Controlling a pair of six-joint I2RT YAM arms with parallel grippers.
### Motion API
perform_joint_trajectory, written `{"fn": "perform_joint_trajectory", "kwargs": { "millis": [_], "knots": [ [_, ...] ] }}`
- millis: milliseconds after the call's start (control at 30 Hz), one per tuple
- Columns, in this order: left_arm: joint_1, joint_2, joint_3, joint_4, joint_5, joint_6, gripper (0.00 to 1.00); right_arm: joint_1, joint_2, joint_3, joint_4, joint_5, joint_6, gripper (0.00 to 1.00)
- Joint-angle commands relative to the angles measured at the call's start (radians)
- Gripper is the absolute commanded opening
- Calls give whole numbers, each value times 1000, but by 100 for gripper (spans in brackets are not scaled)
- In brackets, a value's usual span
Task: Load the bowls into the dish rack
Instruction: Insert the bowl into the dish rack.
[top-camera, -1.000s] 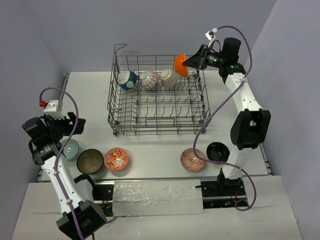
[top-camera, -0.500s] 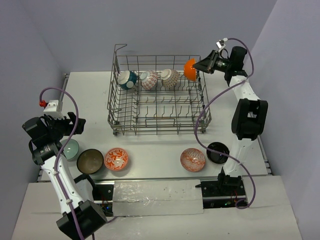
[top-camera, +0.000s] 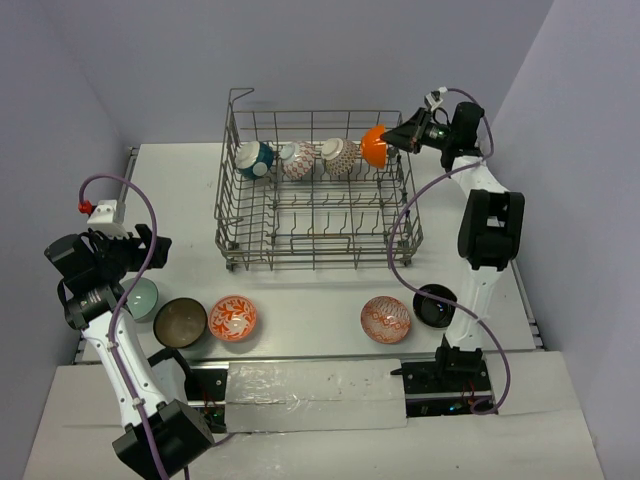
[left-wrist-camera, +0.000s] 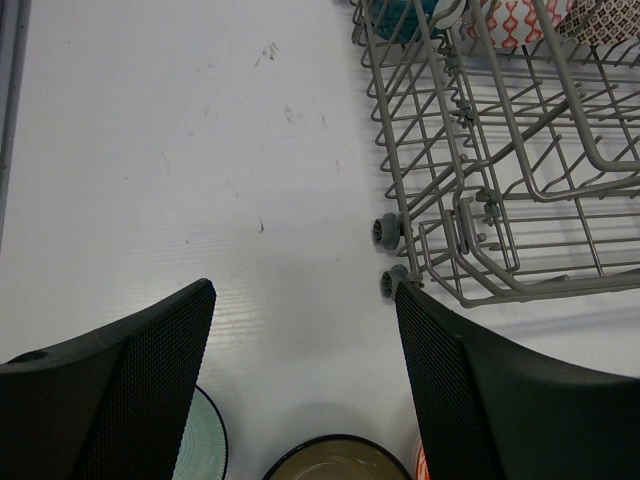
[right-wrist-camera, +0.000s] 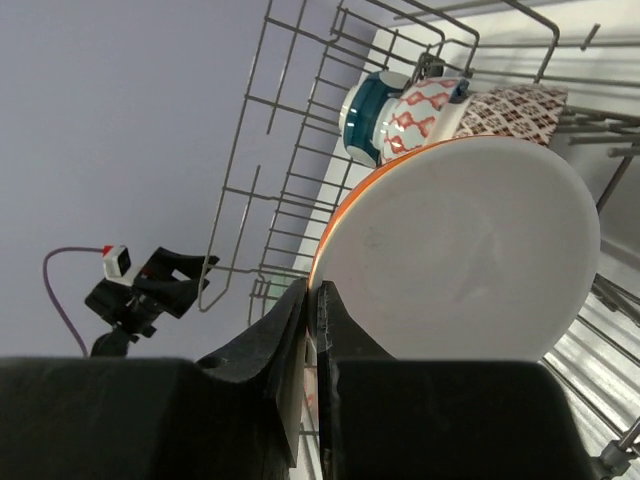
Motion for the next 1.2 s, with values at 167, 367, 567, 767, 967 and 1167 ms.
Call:
{"fn": "perform_joint_trajectory", "kwargs": {
  "millis": [167,367,567,767,967,1167],
  "knots": [
    [5,-26,5,7,11,10,79,5,110,94,287,-77,256,0],
    [5,-42,5,9,0,1,79,4,171,146,416,-99,383,0],
    [6,-39,7,7,-12,-2,79,4,216,154,560,-102,491,0],
    [6,-39,4,7,-14,-1,79,-1,251,195,580,-105,509,0],
    [6,-31,2,9,-14,1,79,-2,288,247,586,-119,539,0],
    [6,-22,1,9,-23,2,79,-10,317,267,600,-128,552,0]
  ]
}}
